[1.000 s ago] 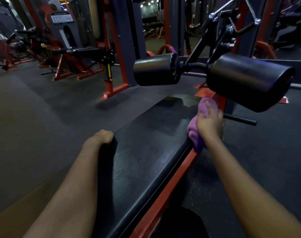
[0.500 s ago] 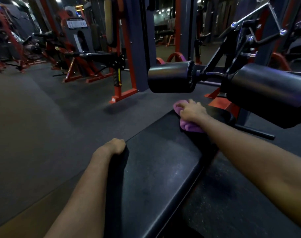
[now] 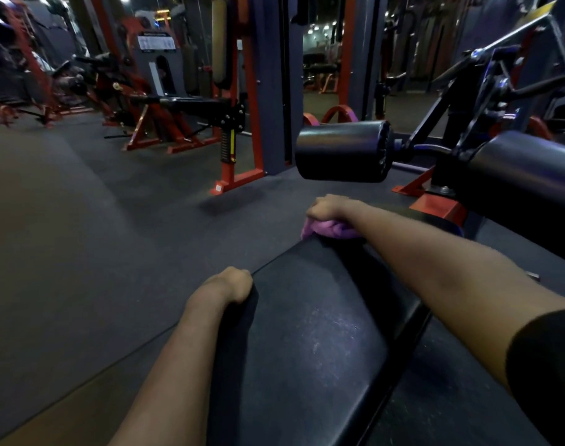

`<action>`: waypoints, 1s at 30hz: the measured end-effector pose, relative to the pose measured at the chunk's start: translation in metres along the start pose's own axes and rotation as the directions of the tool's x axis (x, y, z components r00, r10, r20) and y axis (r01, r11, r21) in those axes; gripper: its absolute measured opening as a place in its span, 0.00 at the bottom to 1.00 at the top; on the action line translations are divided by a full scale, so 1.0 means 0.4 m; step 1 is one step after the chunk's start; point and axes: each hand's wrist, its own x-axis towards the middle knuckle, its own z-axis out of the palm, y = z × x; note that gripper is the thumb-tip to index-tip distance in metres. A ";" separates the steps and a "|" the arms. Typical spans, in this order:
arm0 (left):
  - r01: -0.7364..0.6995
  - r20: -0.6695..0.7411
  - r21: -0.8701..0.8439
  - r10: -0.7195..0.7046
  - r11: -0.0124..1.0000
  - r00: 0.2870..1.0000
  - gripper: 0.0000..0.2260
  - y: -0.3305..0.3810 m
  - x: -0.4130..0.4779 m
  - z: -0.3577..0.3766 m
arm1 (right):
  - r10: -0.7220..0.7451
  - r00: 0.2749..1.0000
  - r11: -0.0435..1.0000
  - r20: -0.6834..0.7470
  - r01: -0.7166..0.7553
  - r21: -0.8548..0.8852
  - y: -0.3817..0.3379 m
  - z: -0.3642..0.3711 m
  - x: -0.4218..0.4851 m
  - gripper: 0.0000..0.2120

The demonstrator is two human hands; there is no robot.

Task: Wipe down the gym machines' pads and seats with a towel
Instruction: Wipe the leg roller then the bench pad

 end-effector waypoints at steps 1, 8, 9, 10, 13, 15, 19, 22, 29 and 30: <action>0.004 -0.004 -0.010 -0.004 1.000 1.000 0.17 0.004 -0.002 -0.001 | 0.008 1.000 0.999 -0.006 -0.008 -0.051 -0.016 0.003 0.010 0.19; 0.020 0.006 -0.058 -0.019 0.998 1.000 0.20 0.001 -0.025 -0.012 | -0.268 0.963 0.962 0.005 0.268 -0.049 -0.192 0.081 -0.063 0.11; 0.017 0.005 -0.067 -0.016 0.998 1.000 0.20 0.001 -0.031 -0.015 | -0.274 0.961 0.961 -0.030 0.273 -0.040 -0.171 0.075 -0.072 0.11; 0.026 0.008 -0.080 -0.026 0.996 1.000 0.21 -0.007 -0.040 -0.019 | -0.251 0.966 0.968 -0.063 0.249 -0.035 -0.147 0.062 -0.078 0.12; 0.052 0.019 -0.133 -0.050 0.990 0.999 0.23 -0.041 -0.058 -0.021 | -0.064 0.989 0.997 -0.135 0.057 -0.053 -0.078 0.031 -0.078 0.16; 0.083 0.030 -0.151 -0.079 0.985 0.996 0.24 -0.077 -0.072 -0.023 | -0.027 0.990 0.992 -0.136 0.009 -0.128 -0.109 0.039 -0.078 0.18; 0.111 0.040 -0.123 -0.106 0.986 0.994 0.22 -0.129 -0.114 -0.036 | -0.189 0.982 0.972 -0.026 0.183 -0.148 -0.288 0.095 -0.102 0.21; 0.129 0.044 -0.120 -0.125 0.984 0.991 0.21 -0.156 -0.147 -0.043 | -0.350 0.937 0.930 -0.015 0.345 -0.126 -0.366 0.132 -0.148 0.18; 0.171 0.014 -0.152 -0.171 0.973 0.985 0.21 -0.225 -0.217 -0.042 | -0.135 0.988 0.981 -0.070 0.123 -0.147 -0.256 0.070 -0.177 0.17; 0.177 0.008 -0.150 -0.177 0.973 0.984 0.21 -0.242 -0.225 -0.042 | -0.124 0.990 0.974 -0.072 0.108 -0.197 -0.283 0.078 -0.181 0.18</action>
